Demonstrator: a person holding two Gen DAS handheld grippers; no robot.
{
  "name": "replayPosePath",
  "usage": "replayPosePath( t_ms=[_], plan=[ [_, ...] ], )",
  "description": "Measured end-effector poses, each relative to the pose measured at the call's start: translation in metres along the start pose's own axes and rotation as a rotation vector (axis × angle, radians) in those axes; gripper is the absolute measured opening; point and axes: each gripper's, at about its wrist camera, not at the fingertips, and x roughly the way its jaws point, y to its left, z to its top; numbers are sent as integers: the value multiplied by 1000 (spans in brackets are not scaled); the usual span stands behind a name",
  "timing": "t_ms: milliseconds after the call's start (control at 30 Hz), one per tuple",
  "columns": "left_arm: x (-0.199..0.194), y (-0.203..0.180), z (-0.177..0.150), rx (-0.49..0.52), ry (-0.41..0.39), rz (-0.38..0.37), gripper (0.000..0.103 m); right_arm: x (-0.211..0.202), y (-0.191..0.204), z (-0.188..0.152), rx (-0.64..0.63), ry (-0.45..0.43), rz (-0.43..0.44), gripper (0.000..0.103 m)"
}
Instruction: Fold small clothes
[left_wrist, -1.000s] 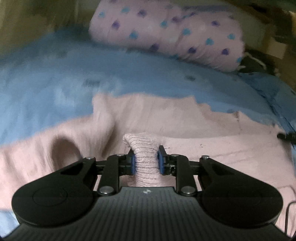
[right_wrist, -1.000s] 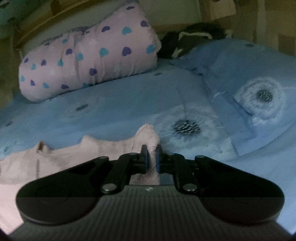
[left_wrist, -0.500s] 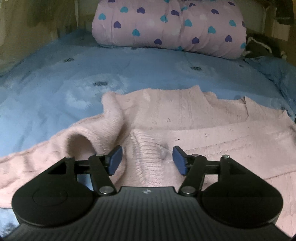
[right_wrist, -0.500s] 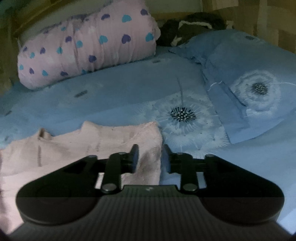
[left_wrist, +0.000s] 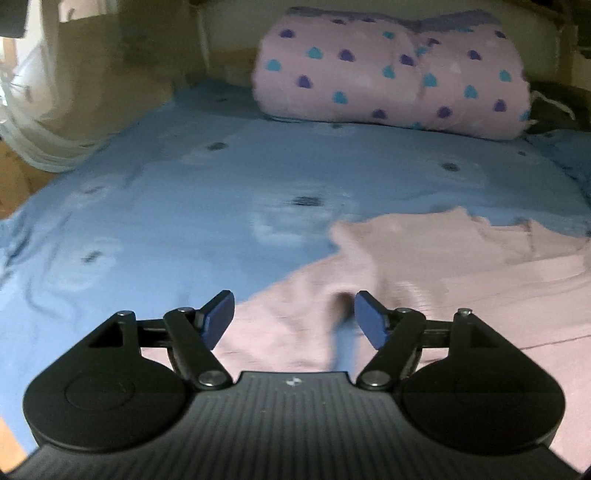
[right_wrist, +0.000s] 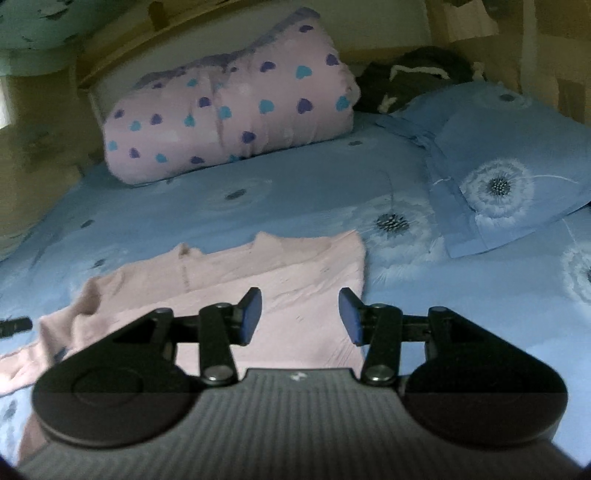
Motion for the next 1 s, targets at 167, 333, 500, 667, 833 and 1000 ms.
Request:
replayPosePath(
  t_ms=[167, 333, 500, 667, 833, 1000],
  plan=[
    [-13, 58, -13, -110, 44, 19, 77, -33, 14, -16, -13, -3, 24, 50],
    [-9, 90, -41, -232, 128, 1, 78, -46, 28, -43, -46, 16, 14, 51],
    [6, 107, -67, -418, 217, -59, 78, -40, 34, -68, -43, 47, 1, 51],
    [25, 105, -71, -536, 277, -101, 78, -29, 41, -74, -57, 60, -3, 51],
    [54, 96, -71, -598, 307, -97, 78, -8, 48, -64, -83, 52, -15, 51],
    [72, 86, -67, -555, 276, -41, 78, 8, 40, -66, -45, 83, -16, 51]
  ],
)
